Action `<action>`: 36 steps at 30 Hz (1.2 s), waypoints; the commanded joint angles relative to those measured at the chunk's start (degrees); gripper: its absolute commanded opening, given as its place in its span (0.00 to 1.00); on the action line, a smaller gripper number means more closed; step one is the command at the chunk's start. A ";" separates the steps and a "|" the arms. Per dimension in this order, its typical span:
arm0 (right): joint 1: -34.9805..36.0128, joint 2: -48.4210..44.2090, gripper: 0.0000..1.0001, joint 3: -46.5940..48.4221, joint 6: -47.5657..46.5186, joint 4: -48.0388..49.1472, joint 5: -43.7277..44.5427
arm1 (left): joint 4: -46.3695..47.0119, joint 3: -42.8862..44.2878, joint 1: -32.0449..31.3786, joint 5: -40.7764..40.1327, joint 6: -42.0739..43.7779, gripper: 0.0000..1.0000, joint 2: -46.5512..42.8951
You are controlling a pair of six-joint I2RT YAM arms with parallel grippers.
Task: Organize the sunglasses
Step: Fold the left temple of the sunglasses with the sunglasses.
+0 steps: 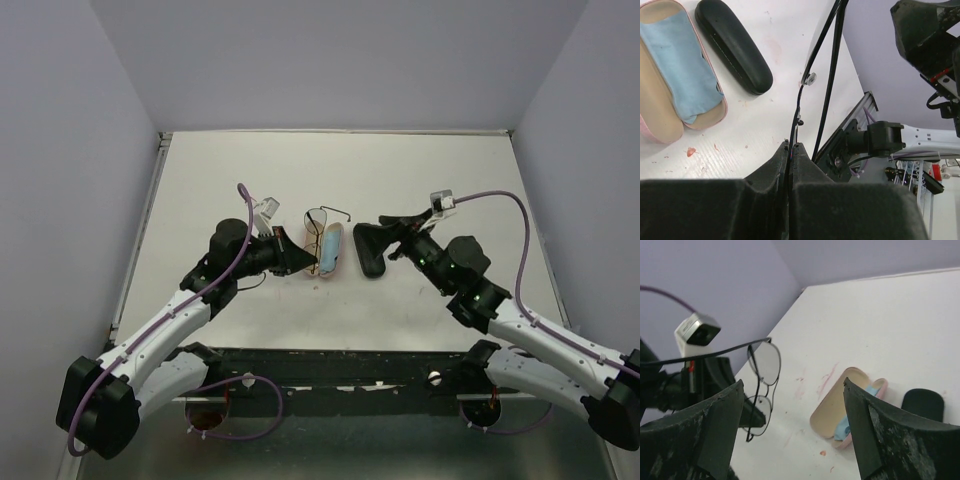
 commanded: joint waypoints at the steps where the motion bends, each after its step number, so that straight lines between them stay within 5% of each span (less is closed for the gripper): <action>1: 0.09 -3.18 0.88 -0.69 2.84 -0.56 19.97 | 1.24 0.62 -0.36 0.74 0.83 0.00 -0.21; 5: 0.09 -2.67 0.89 -0.17 1.79 6.56 18.24 | 3.09 -0.26 -0.36 3.11 0.65 0.00 -0.12; 17: 0.09 16.14 0.89 7.39 0.29 15.71 -10.85 | 5.73 -0.87 -0.36 4.44 -1.28 0.00 -0.56; 30: 0.09 23.88 0.84 3.26 3.45 16.59 -14.92 | 8.63 -0.61 -0.36 2.86 -5.41 0.00 -0.38; 36: 0.09 17.48 0.80 5.46 3.54 9.57 -12.02 | -2.16 2.20 -0.27 -8.38 -4.10 0.00 1.20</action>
